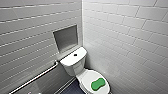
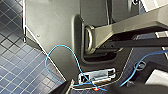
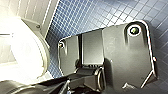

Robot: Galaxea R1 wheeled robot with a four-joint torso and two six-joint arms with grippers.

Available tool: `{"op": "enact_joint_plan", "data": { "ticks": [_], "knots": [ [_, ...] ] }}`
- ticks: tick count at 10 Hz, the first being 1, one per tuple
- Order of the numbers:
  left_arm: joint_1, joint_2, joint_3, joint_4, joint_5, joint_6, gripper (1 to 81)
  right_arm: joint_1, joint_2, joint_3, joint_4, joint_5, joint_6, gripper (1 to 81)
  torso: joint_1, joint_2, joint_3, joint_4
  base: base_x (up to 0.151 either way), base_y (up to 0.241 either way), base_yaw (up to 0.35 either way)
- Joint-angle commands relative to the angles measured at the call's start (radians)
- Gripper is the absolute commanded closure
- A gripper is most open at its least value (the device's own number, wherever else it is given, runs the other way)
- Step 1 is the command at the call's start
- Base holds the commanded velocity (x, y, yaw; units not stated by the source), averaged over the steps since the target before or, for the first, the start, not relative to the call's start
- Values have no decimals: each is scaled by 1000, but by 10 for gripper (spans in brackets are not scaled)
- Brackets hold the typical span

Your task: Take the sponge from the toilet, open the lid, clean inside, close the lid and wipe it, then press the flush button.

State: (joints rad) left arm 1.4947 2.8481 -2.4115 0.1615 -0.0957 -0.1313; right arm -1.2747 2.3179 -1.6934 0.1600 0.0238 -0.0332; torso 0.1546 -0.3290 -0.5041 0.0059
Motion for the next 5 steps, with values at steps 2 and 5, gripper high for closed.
{"op": "enact_joint_plan", "data": {
  "ticks": [2, 5],
  "knots": [
    [65, 24, 9, -5, 60, 4, 10, 143, -78, 51, 85, -70, 1, 10, 83, -130, -3, 0, 0, 0, 0],
    [123, 56, 9, -5, -10, 1, 10, 181, -79, 66, 115, -104, 1, 10, 156, -245, -98, 0, 0, 0, 0]
  ]
}}
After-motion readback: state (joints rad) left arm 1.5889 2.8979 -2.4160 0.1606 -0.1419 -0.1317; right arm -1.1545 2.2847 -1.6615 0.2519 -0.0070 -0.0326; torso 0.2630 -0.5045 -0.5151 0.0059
